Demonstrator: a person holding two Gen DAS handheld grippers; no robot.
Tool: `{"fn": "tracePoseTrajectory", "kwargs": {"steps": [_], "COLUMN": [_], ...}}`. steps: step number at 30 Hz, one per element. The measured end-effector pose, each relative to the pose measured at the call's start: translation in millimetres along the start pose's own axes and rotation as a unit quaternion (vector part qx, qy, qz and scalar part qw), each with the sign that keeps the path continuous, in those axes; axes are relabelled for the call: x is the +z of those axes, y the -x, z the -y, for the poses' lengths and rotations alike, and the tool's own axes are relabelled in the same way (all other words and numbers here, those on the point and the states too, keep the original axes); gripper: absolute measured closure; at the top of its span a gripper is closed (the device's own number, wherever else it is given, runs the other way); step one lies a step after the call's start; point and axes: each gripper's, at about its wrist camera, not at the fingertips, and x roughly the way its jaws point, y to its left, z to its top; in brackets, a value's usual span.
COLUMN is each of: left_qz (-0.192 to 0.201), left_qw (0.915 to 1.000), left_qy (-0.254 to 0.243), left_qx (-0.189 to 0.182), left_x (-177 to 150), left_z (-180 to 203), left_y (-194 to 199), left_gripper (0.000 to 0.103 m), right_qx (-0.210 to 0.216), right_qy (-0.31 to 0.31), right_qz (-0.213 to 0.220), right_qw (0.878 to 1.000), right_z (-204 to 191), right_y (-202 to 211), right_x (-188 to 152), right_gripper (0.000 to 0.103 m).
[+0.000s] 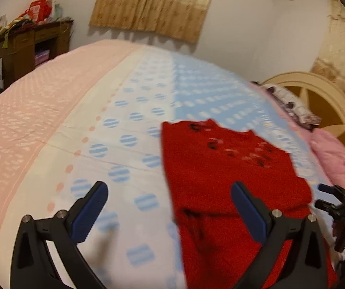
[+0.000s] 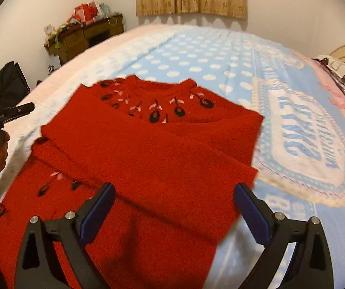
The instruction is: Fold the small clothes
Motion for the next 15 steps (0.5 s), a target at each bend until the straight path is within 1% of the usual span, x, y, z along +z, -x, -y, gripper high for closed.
{"fn": "tracePoseTrajectory", "kwargs": {"steps": [4, 7, 9, 12, 15], "left_qz": [0.01, 0.015, 0.017, 0.02, 0.009], "left_qw": [0.9997, 0.999, 0.9982, 0.9966, 0.9951], "left_qy": [-0.015, -0.034, -0.049, -0.074, -0.094], "left_qx": [-0.016, -0.027, -0.03, -0.031, -0.031], "left_x": [-18, -38, -50, -71, -89], "left_z": [14, 22, 26, 35, 44], "left_y": [34, 65, 83, 109, 123], "left_gripper": [0.0, 0.0, 0.0, 0.0, 0.0], "right_qx": [0.002, 0.009, 0.018, 0.018, 0.019], "right_qy": [-0.001, -0.02, -0.027, -0.016, -0.008], "right_qz": [0.029, 0.052, 0.053, 0.05, 0.042], "right_qw": [1.0, 0.998, 0.998, 0.998, 0.999], "right_z": [-10, -15, -21, -34, -45], "right_y": [36, 65, 78, 99, 111], "right_x": [-15, -33, -46, -71, -90], "right_gripper": [0.004, 0.004, 0.004, 0.004, 0.004]}}
